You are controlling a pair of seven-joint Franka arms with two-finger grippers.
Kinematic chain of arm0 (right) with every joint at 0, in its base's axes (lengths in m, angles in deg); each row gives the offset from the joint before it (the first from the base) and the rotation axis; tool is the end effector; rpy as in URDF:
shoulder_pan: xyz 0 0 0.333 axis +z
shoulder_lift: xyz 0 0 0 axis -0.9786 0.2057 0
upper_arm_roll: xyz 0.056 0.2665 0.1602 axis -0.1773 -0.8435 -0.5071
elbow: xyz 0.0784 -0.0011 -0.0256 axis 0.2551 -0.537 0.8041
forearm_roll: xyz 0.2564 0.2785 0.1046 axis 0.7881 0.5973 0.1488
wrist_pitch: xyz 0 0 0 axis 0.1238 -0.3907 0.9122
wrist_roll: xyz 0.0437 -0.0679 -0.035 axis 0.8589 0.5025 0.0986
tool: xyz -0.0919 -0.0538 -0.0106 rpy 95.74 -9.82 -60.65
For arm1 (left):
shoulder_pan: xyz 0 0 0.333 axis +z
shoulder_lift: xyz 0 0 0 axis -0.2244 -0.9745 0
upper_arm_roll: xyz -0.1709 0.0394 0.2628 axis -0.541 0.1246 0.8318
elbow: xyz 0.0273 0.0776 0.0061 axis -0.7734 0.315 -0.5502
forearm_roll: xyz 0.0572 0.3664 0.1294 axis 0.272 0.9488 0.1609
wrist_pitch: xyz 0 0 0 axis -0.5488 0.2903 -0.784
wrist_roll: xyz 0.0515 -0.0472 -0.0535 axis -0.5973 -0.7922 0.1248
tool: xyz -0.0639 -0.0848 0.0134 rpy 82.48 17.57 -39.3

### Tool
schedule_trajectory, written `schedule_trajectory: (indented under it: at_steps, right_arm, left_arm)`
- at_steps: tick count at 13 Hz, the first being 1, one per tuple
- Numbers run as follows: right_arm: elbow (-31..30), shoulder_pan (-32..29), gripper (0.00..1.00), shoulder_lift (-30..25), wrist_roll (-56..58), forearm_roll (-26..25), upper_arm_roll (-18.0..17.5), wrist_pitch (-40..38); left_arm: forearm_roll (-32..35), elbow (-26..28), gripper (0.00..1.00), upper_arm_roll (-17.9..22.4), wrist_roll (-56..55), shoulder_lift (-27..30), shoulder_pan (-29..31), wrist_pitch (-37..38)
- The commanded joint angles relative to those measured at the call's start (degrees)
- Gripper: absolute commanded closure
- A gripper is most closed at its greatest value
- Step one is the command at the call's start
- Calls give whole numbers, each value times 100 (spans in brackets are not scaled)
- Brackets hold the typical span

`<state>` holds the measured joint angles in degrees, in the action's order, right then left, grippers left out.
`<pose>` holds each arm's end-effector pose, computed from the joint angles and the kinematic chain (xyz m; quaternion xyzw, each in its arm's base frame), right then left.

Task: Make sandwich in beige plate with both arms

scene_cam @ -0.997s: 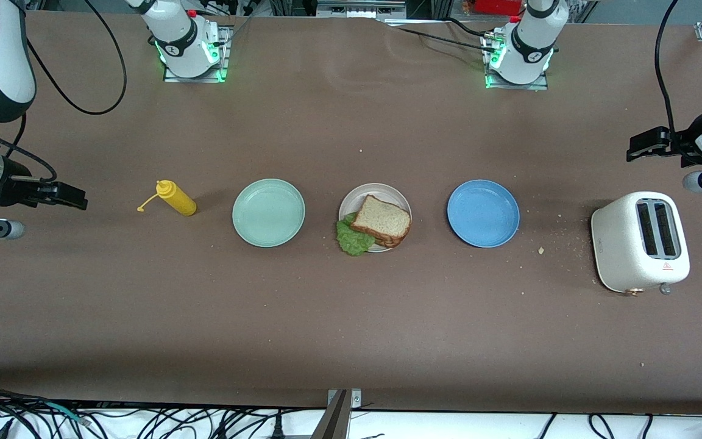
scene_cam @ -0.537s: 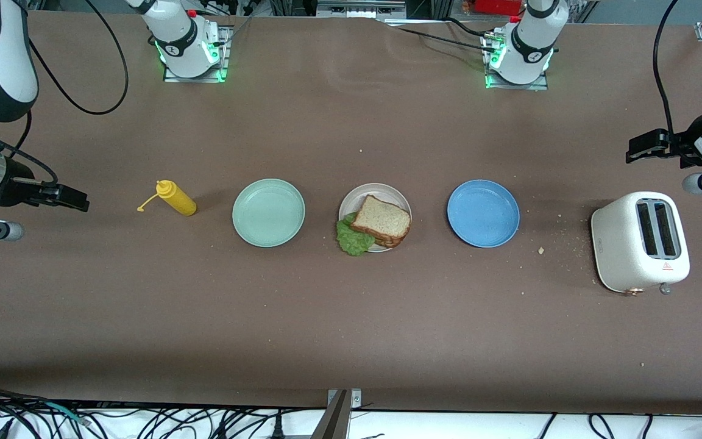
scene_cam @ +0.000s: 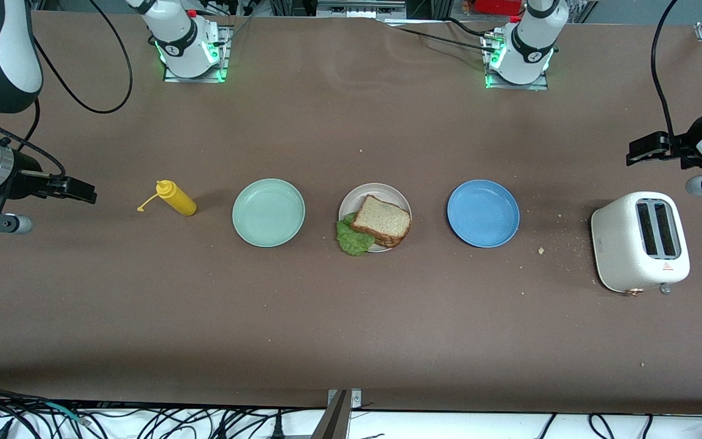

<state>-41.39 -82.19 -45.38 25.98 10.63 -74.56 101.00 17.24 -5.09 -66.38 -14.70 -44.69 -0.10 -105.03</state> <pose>0.6259 0.0072 0.5217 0.9974 -0.0495 -0.0504 0.0115 0.5882 0.0100 0.5924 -0.9950 0.0230 0.0968 0.0065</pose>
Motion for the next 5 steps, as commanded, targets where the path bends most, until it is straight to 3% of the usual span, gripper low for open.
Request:
schedule_trajectory:
  at_steps: [1, 5]
  right_arm:
    - [8, -7, 0, -79, -81, 120, -4, -91]
    - [52, 1, 0, -61, -81, 120, -13, -83]
  left_arm:
    - [112, 65, 0, -40, -65, 122, -2, -25]
    - [112, 30, 0, -40, -65, 139, 6, -16]
